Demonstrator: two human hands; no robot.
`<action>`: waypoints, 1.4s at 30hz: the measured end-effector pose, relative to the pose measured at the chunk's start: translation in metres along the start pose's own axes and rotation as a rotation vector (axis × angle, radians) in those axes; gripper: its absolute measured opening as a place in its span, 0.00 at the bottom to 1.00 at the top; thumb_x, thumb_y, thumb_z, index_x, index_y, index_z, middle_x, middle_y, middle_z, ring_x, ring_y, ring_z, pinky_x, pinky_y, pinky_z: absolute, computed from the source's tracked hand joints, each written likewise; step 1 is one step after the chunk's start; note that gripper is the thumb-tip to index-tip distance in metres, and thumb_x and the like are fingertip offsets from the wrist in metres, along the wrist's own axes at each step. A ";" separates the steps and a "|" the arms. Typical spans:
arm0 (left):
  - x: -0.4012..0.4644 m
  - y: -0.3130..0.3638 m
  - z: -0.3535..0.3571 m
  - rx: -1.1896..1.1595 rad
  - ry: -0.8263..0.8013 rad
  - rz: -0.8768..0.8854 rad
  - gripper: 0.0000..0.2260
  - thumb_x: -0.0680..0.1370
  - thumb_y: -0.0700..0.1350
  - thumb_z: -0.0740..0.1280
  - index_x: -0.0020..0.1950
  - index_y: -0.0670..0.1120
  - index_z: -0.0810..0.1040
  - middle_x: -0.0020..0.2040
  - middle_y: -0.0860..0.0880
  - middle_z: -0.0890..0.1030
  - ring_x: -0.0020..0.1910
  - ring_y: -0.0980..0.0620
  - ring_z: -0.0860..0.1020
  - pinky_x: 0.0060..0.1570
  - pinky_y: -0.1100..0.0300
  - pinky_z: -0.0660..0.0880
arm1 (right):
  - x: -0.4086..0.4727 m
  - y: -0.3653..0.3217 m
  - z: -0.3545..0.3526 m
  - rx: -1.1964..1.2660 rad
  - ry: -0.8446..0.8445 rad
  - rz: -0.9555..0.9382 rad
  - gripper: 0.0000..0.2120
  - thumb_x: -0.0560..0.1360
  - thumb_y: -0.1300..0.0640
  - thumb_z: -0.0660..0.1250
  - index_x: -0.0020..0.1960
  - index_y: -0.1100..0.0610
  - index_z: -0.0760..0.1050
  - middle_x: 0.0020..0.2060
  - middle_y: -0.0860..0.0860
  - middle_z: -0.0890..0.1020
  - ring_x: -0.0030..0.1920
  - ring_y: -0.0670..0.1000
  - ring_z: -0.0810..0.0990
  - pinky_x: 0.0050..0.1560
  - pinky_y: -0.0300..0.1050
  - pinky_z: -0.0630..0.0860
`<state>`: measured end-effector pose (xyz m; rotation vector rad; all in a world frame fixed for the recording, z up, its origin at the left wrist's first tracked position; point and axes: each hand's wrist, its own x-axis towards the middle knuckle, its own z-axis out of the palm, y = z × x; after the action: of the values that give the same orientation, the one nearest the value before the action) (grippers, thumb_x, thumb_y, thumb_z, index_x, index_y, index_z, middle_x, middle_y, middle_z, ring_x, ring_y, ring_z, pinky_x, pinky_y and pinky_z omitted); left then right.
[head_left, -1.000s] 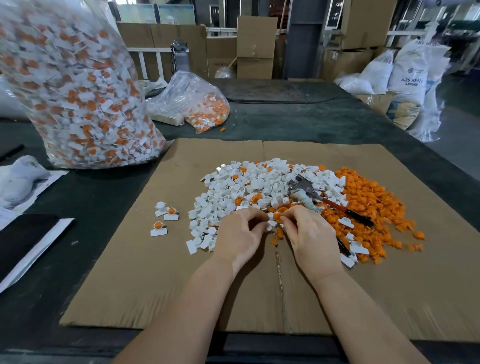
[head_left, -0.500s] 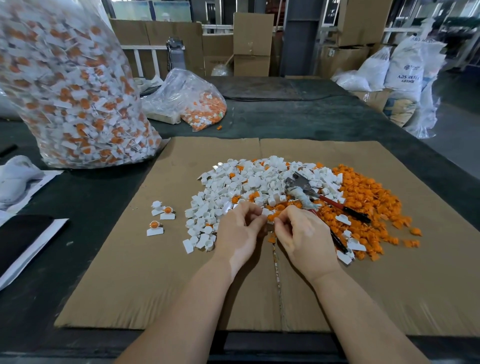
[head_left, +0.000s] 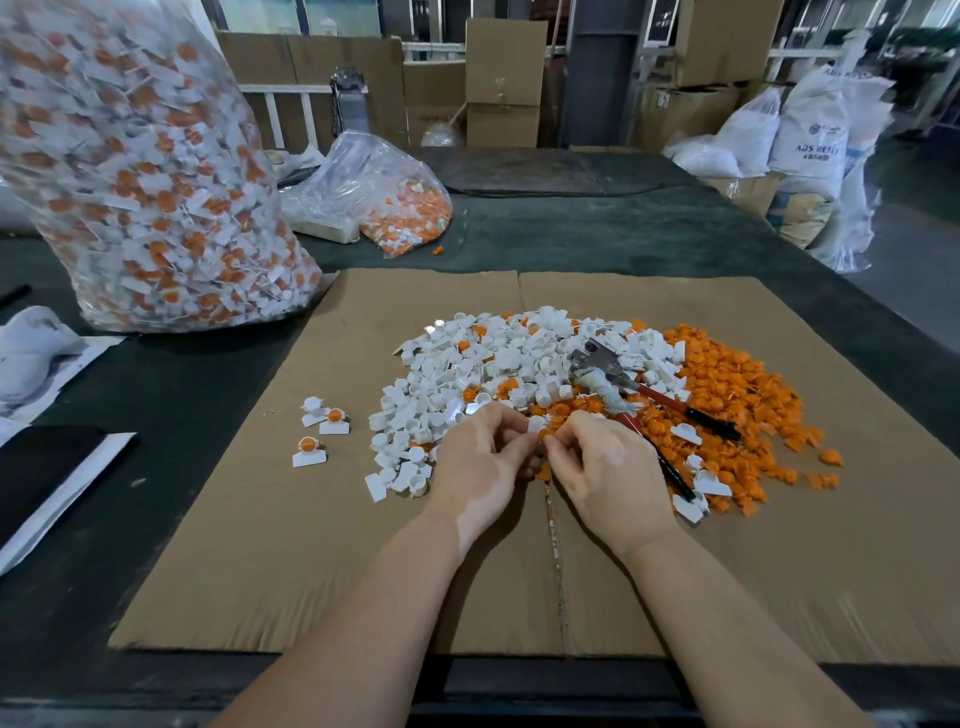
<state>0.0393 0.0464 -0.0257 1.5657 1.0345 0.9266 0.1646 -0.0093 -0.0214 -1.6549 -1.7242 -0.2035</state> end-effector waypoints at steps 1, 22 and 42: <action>0.000 0.001 0.000 -0.038 0.007 -0.007 0.05 0.77 0.36 0.66 0.44 0.45 0.75 0.33 0.46 0.79 0.32 0.53 0.78 0.41 0.56 0.79 | 0.000 0.000 0.000 0.015 0.000 0.005 0.08 0.73 0.61 0.70 0.36 0.61 0.75 0.29 0.52 0.77 0.31 0.52 0.74 0.32 0.49 0.74; -0.002 0.001 -0.006 -0.130 -0.053 0.008 0.09 0.77 0.36 0.65 0.49 0.50 0.78 0.33 0.46 0.79 0.33 0.54 0.79 0.40 0.62 0.78 | 0.002 0.000 -0.006 0.130 0.003 -0.064 0.09 0.69 0.66 0.72 0.50 0.61 0.81 0.42 0.53 0.82 0.47 0.52 0.80 0.53 0.39 0.72; 0.001 0.007 -0.004 -0.168 -0.030 -0.014 0.04 0.77 0.36 0.67 0.48 0.44 0.77 0.34 0.42 0.78 0.32 0.52 0.78 0.38 0.62 0.78 | 0.004 0.002 -0.008 0.027 0.087 0.017 0.14 0.72 0.57 0.70 0.56 0.60 0.79 0.47 0.53 0.82 0.52 0.53 0.79 0.55 0.49 0.71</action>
<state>0.0375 0.0478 -0.0175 1.4277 0.9211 0.9527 0.1699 -0.0104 -0.0141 -1.6171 -1.6412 -0.2400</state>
